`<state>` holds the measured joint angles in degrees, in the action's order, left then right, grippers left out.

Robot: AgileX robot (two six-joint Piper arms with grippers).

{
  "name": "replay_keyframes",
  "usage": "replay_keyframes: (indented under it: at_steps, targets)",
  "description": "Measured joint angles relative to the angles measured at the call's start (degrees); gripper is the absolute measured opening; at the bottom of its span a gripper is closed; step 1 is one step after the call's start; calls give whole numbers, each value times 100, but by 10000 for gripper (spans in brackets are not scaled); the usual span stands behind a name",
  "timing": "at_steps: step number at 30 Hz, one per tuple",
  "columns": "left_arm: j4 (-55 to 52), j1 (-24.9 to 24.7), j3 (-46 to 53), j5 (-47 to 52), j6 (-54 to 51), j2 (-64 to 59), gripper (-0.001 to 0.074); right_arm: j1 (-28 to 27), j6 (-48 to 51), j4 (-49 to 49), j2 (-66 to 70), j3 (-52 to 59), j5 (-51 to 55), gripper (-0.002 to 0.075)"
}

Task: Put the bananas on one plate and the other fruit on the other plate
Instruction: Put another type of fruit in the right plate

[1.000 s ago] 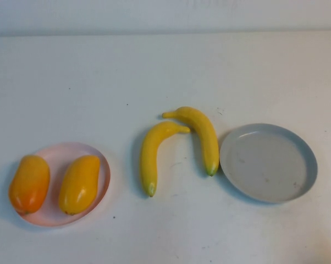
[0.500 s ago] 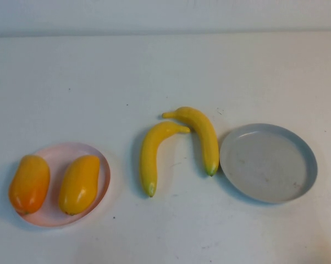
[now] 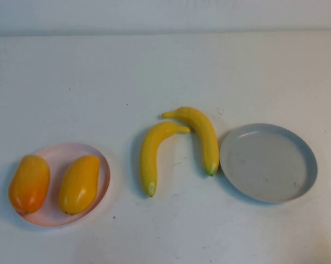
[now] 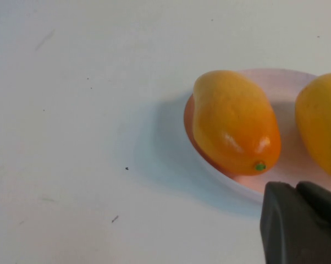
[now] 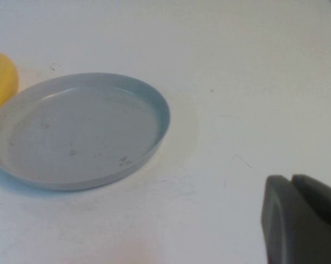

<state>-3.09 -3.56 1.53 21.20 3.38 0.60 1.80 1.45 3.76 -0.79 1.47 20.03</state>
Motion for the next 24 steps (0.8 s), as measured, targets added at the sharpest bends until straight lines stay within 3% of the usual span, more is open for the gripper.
replay_keyframes:
  at_steps: [17,24]
  targets:
    - [0,0,0,0,0,0,2,0,0,23,0,0,-35,-17]
    - [0,0,0,0,0,0,2,0,0,1701,0,0,-984,-17]
